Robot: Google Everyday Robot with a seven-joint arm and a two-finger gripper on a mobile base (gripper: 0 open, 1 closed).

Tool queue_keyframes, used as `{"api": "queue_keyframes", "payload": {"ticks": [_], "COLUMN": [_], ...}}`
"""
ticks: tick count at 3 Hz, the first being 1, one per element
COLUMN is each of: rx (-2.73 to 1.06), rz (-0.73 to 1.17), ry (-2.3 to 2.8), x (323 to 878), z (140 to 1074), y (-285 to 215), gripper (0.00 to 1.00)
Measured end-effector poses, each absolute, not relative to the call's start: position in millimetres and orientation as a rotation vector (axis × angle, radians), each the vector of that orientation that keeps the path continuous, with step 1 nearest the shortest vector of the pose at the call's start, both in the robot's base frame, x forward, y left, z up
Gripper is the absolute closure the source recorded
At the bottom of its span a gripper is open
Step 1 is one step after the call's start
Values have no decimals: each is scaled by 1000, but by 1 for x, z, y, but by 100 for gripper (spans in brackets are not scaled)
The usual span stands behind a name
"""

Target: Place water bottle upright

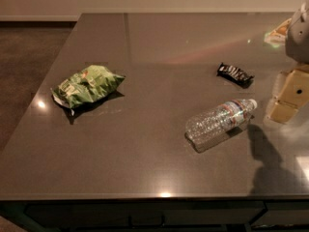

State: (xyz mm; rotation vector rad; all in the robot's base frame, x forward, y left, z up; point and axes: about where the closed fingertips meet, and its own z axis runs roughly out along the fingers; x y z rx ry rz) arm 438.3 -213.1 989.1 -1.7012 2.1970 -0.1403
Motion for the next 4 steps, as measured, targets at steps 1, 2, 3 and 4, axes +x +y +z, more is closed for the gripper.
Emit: {"api": "queue_keyframes", "payload": {"ticks": [1, 2, 3, 4], "rx": [-1701, -1779, -1974, -2144], "rz": [-141, -121, -93, -83], "ry": [2197, 2157, 2056, 1943], "x": [438, 446, 466, 480], "z": [989, 983, 954, 932], "y": [-213, -206, -192, -181], "gripper": [0, 0, 0, 0]}}
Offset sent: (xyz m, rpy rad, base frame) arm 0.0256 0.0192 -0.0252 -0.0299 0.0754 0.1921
